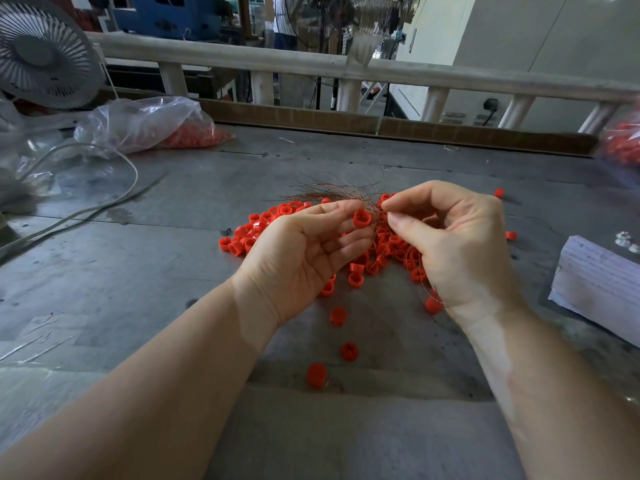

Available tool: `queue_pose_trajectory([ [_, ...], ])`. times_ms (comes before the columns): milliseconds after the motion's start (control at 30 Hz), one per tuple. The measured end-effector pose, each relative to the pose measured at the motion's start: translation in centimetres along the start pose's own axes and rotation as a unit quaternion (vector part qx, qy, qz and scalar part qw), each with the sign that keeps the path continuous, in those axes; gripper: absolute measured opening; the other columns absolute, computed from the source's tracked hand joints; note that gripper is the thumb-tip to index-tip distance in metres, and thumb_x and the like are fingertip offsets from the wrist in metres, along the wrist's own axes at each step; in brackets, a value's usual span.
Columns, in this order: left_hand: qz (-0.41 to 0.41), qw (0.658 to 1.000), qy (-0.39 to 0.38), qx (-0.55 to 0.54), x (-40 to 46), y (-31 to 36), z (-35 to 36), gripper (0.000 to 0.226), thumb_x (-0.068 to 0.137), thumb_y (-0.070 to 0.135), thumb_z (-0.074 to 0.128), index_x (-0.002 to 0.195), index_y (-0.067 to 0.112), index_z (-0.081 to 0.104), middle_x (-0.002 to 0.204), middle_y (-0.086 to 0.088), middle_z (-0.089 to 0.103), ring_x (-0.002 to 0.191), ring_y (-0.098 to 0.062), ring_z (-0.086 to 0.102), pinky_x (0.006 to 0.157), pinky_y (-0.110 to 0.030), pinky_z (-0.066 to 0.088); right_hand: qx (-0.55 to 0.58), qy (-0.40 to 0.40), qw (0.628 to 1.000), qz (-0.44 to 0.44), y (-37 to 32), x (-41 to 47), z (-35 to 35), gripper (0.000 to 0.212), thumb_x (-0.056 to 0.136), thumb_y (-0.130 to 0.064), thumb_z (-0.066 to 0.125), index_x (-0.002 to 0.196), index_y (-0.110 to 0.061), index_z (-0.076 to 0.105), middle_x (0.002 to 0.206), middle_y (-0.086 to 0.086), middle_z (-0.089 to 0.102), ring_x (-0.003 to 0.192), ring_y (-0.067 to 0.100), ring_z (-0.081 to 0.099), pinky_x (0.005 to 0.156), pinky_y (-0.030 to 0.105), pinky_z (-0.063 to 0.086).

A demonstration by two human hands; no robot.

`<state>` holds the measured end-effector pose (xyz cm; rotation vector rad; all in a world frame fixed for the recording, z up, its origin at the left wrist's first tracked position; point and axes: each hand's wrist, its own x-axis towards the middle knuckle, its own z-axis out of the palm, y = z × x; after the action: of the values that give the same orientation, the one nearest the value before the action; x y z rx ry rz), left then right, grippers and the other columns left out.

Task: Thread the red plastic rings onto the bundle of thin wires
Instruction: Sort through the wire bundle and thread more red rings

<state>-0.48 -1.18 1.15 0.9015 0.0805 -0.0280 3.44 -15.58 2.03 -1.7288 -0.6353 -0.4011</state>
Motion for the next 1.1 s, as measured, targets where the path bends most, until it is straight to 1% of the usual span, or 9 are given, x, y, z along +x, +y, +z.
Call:
queue_pose_trajectory([
  [100, -0.003, 1.000, -0.006, 0.004, 0.09, -0.11, -0.06, 0.021, 0.071, -0.004, 0.051, 0.083, 0.004, 0.067, 0.068, -0.008, 0.068, 0.060, -0.015, 0.067, 0.059, -0.021, 0.056, 0.018, 0.001, 1.000, 0.011, 0.00, 0.03, -0.07, 0.027, 0.077, 0.002, 0.069, 0.070, -0.024, 0.070, 0.065, -0.011, 0.068, 0.067, 0.002, 0.061, 0.066, 0.019, 0.047],
  [167, -0.004, 1.000, -0.004, 0.006, 0.24, -0.20, -0.18, 0.032, 0.082, -0.010, 0.044, 0.077, 0.005, 0.072, 0.069, -0.009, 0.069, 0.060, -0.015, 0.068, 0.059, -0.021, 0.056, 0.027, 0.000, 0.999, 0.017, 0.00, 0.03, -0.11, 0.027, 0.077, 0.002, 0.069, 0.069, -0.024, 0.070, 0.066, -0.011, 0.068, 0.067, 0.003, 0.061, 0.067, 0.022, 0.049],
  [233, -0.002, 1.000, -0.006, 0.007, 0.28, -0.25, -0.25, 0.043, 0.087, -0.011, 0.040, 0.070, 0.008, 0.075, 0.070, -0.008, 0.069, 0.061, -0.015, 0.068, 0.059, -0.021, 0.056, 0.035, 0.001, 0.999, 0.022, 0.00, 0.04, -0.14, 0.028, 0.076, 0.002, 0.069, 0.069, -0.024, 0.070, 0.066, -0.009, 0.068, 0.067, 0.005, 0.060, 0.067, 0.023, 0.048],
  [467, 0.001, 1.000, -0.019, 0.009, 0.18, -0.17, -0.20, 0.049, 0.088, -0.012, 0.037, 0.070, 0.010, 0.077, 0.070, -0.007, 0.070, 0.062, -0.014, 0.069, 0.059, -0.020, 0.055, 0.035, -0.003, 0.999, 0.023, -0.03, 0.05, -0.21, 0.027, 0.076, 0.002, 0.070, 0.069, -0.024, 0.070, 0.068, -0.007, 0.069, 0.068, 0.008, 0.061, 0.068, 0.026, 0.049],
  [700, 0.003, 1.000, -0.016, 0.008, 0.08, -0.11, -0.16, 0.048, 0.087, -0.012, 0.038, 0.070, 0.010, 0.077, 0.069, -0.007, 0.069, 0.062, -0.015, 0.069, 0.059, -0.021, 0.055, 0.027, -0.013, 0.999, 0.018, 0.08, 0.09, -0.17, 0.028, 0.076, 0.002, 0.070, 0.069, -0.025, 0.070, 0.066, -0.010, 0.068, 0.068, 0.003, 0.062, 0.068, 0.020, 0.048],
  [833, 0.003, 1.000, -0.013, -0.003, 0.03, -0.07, -0.08, 0.040, 0.083, -0.011, 0.043, 0.070, 0.008, 0.076, 0.070, -0.008, 0.069, 0.061, -0.015, 0.068, 0.059, -0.021, 0.056, 0.020, -0.013, 1.000, 0.014, 0.18, 0.09, -0.19, 0.028, 0.076, 0.002, 0.070, 0.069, -0.025, 0.070, 0.067, -0.009, 0.069, 0.068, 0.004, 0.062, 0.068, 0.020, 0.048],
  [900, -0.001, 1.000, -0.014, -0.008, -0.10, -0.01, 0.05, 0.025, 0.072, -0.004, 0.054, 0.072, 0.007, 0.075, 0.071, -0.008, 0.069, 0.060, -0.014, 0.068, 0.059, -0.021, 0.056, 0.017, -0.014, 1.000, 0.008, 0.19, 0.10, -0.23, 0.028, 0.076, 0.002, 0.070, 0.070, -0.025, 0.070, 0.068, -0.008, 0.069, 0.068, 0.004, 0.062, 0.067, 0.019, 0.048],
  [967, 0.001, 1.000, -0.008, -0.003, -0.16, 0.04, 0.10, 0.020, 0.063, 0.004, 0.059, 0.075, 0.007, 0.074, 0.070, -0.006, 0.070, 0.060, -0.012, 0.067, 0.059, -0.020, 0.056, 0.011, -0.016, 1.000, 0.003, 0.14, 0.06, -0.21, 0.027, 0.076, 0.002, 0.070, 0.070, -0.025, 0.070, 0.069, -0.007, 0.069, 0.067, 0.004, 0.061, 0.066, 0.016, 0.046],
  [1100, 0.006, 1.000, 0.011, 0.009, -0.05, -0.13, 0.02, 0.016, 0.063, 0.008, 0.063, 0.071, 0.009, 0.076, 0.070, -0.006, 0.070, 0.059, -0.011, 0.066, 0.058, -0.020, 0.056, 0.002, -0.019, 1.000, -0.004, 0.05, 0.06, -0.18, 0.029, 0.076, 0.002, 0.070, 0.070, -0.026, 0.070, 0.068, -0.009, 0.069, 0.066, 0.002, 0.061, 0.063, 0.012, 0.043],
])
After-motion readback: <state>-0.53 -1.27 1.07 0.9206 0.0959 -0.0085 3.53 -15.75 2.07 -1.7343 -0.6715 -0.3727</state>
